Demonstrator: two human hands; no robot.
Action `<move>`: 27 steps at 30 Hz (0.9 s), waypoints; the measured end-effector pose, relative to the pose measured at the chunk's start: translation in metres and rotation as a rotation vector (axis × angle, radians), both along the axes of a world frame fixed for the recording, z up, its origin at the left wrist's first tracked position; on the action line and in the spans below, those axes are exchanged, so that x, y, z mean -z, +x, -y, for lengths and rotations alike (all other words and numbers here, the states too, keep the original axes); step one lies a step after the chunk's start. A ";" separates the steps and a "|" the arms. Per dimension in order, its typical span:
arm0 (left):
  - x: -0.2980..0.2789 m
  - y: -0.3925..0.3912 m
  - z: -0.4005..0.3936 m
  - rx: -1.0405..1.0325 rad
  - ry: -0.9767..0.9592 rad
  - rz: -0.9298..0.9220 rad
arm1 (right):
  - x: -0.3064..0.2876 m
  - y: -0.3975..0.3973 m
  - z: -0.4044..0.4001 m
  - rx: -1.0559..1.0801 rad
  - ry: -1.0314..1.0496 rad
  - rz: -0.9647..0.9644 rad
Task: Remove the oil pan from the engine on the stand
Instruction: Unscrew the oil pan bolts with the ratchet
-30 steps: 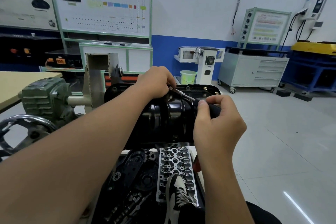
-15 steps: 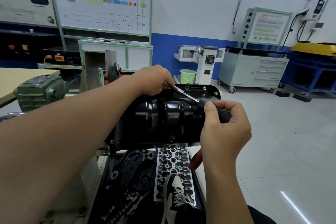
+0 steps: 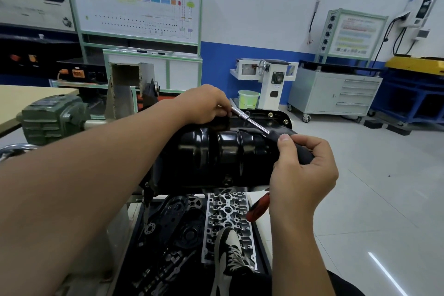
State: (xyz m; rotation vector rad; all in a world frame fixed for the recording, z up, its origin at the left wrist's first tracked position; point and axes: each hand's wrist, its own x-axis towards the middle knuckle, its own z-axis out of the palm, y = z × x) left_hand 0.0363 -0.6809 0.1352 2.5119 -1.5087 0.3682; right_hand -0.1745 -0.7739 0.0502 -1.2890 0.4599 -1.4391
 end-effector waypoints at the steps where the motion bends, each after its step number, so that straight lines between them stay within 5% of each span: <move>1: 0.000 0.000 0.001 -0.003 -0.012 0.009 | 0.001 0.000 0.001 -0.006 0.005 0.006; 13: 0.002 0.006 -0.002 0.054 -0.062 -0.045 | 0.004 0.003 0.007 -0.068 0.106 0.047; 21: 0.002 0.006 -0.001 -0.046 -0.072 0.119 | 0.005 0.004 0.007 -0.078 0.121 0.061; 27: 0.003 0.009 0.000 0.072 -0.036 0.004 | 0.004 0.002 0.008 -0.074 0.127 0.066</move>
